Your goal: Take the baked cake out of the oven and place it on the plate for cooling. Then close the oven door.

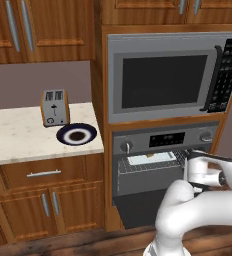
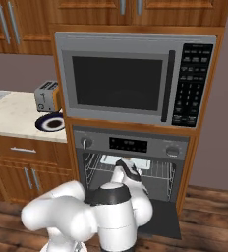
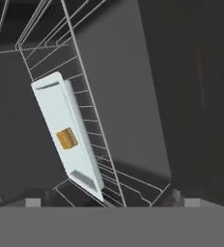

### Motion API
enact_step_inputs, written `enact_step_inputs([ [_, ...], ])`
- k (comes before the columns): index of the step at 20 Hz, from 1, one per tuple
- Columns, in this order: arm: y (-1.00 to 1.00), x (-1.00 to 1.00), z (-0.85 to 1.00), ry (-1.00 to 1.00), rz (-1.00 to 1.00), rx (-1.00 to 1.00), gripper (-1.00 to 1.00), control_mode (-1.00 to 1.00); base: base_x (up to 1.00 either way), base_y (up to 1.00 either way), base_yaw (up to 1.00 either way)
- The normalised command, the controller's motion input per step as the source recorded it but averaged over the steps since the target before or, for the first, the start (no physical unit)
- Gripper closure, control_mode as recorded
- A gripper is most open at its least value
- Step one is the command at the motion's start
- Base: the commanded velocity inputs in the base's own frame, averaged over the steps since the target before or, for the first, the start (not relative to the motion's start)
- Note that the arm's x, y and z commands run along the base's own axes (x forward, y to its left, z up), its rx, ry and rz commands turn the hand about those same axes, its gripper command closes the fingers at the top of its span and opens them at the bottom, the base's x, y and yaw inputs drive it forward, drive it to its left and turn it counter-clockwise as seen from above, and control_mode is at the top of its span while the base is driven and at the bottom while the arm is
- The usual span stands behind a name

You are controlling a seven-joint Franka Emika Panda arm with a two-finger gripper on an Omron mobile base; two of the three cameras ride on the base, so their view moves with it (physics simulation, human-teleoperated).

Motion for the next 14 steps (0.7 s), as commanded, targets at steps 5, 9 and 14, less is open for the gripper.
enact_step_inputs([
  [5,-0.06,0.42,-0.18,0.00,0.00,0.00,-1.00,-1.00,0.00,0.00,0.00],
  [9,-0.05,0.40,-0.24,0.00,0.00,0.00,-1.00,-1.00,0.00,0.00,0.00],
  [14,-0.07,0.27,-0.38,0.00,0.00,0.00,-1.00,-1.00,0.00,0.00,0.00],
])
